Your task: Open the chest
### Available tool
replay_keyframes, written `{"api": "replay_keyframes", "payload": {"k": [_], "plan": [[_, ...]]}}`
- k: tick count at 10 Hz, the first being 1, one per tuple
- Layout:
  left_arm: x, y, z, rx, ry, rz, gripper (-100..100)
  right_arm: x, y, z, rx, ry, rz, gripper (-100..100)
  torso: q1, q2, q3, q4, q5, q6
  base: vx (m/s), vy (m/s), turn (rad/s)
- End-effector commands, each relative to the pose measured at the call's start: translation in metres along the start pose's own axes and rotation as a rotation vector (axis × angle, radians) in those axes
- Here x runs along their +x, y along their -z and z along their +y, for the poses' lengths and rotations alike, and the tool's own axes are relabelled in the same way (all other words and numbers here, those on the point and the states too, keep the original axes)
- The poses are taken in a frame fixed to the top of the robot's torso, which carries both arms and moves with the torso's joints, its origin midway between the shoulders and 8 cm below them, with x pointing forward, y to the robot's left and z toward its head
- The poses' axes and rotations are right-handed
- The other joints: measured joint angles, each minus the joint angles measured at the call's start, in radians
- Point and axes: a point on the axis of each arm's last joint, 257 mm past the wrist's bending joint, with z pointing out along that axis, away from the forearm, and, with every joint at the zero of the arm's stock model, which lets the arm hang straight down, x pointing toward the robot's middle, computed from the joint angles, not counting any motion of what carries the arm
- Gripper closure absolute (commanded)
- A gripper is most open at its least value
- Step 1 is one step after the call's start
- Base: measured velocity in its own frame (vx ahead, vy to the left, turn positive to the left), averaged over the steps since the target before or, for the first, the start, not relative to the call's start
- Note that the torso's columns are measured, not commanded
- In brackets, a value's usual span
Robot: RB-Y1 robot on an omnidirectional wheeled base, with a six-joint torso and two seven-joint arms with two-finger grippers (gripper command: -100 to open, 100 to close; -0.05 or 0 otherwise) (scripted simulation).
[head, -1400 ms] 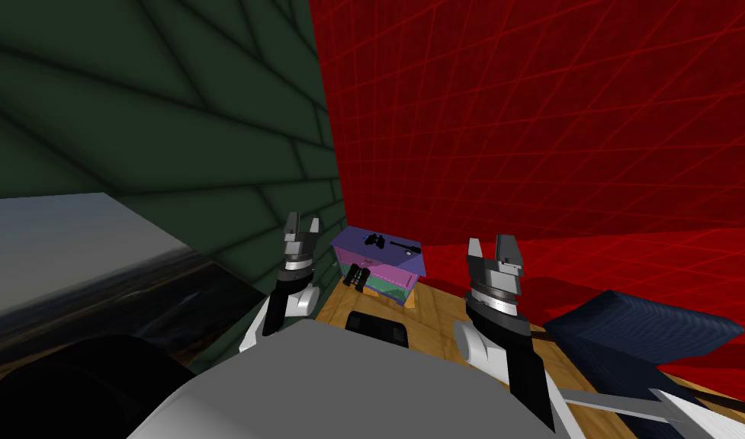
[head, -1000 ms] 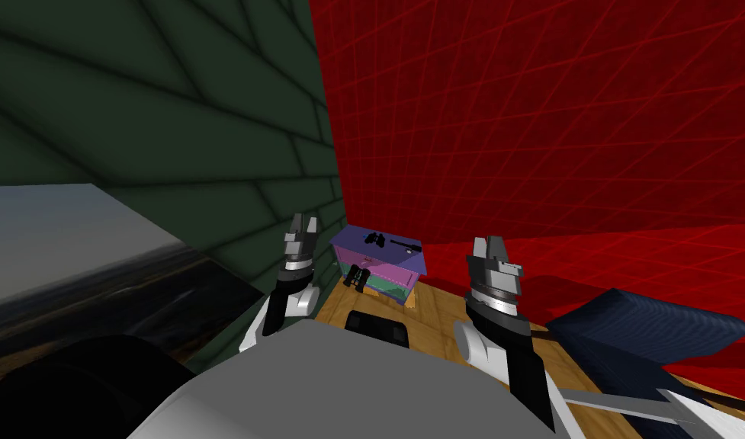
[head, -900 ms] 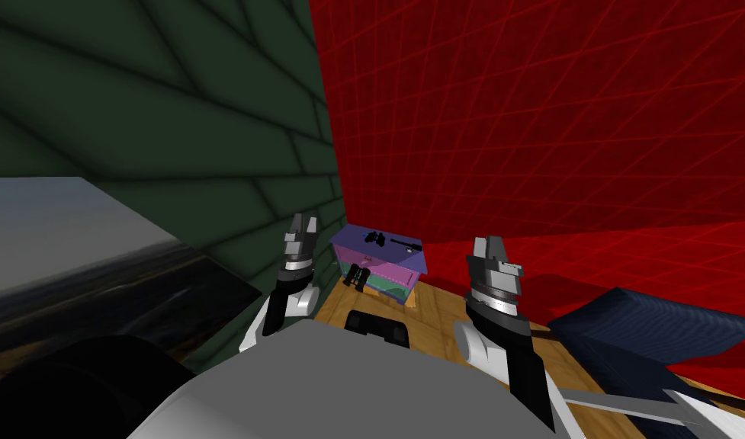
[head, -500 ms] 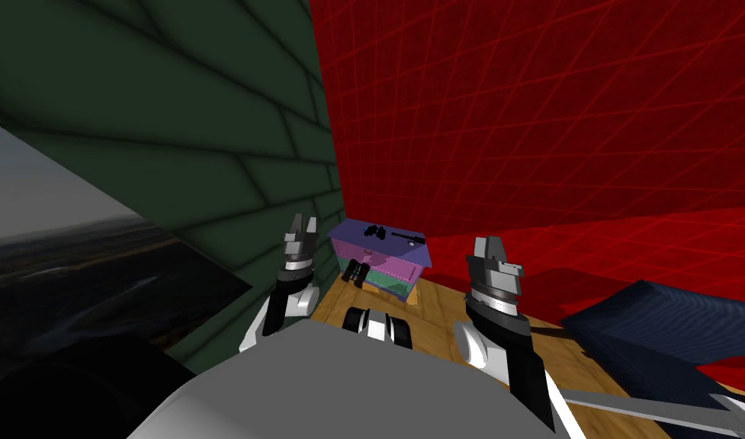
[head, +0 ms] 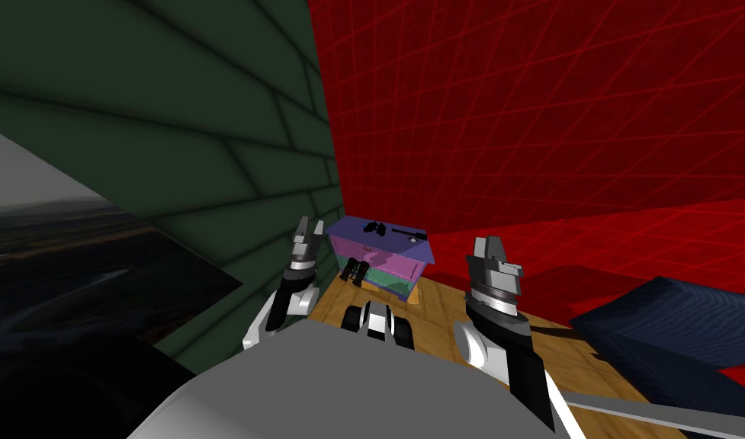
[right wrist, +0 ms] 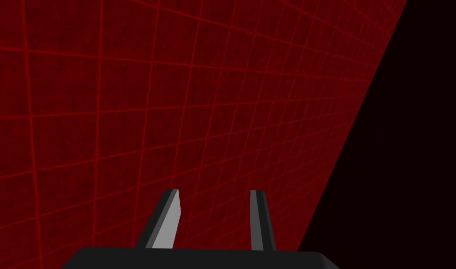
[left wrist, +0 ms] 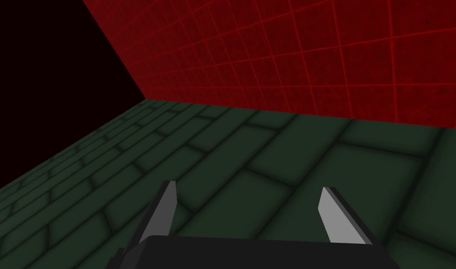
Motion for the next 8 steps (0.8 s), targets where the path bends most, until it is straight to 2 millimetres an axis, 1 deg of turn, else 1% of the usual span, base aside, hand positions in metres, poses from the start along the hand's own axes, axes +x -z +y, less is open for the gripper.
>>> {"api": "replay_keyframes", "payload": {"k": [1, 2, 3, 5, 7, 8], "plan": [[0.008, 0.009, 0.019, -0.016, -0.016, 0.043, -100, 0.0, 0.0, 0.0, 0.0, 0.0, 0.0, 0, 0.0, 0.0, 0.0, 0.0, 0.0, 0.0, 0.048, -0.009, -0.001], [0.008, 0.011, 0.023, -0.025, -0.016, 0.043, -100, 0.0, 0.0, 0.0, 0.0, 0.0, 0.0, 0, 0.0, 0.0, 0.0, 0.0, 0.0, 0.0, 0.035, -0.008, 0.0], [0.012, 0.016, 0.034, -0.038, -0.022, 0.057, -100, 0.0, 0.0, 0.0, 0.0, 0.0, 0.0, 0, 0.0, 0.001, 0.0, 0.001, 0.0, 0.0, 0.036, -0.009, -0.003], [0.015, 0.022, 0.046, -0.052, -0.028, 0.069, -100, 0.0, 0.0, 0.0, 0.0, 0.0, 0.0, 0, 0.0, 0.001, 0.0, 0.001, 0.0, 0.0, 0.041, -0.01, -0.001], [0.022, 0.034, 0.066, -0.075, -0.038, 0.091, -100, 0.0, 0.0, 0.0, 0.0, 0.0, 0.0, 0, 0.0, 0.001, 0.001, 0.001, 0.0, 0.0, 0.038, -0.011, -0.002], [0.025, 0.038, 0.072, -0.074, -0.043, 0.1, -100, 0.0, 0.0, 0.0, 0.0, 0.0, 0.0, 0, 0.0, 0.001, 0.0, 0.001, 0.0, 0.0, 0.058, -0.02, -0.001]]}}
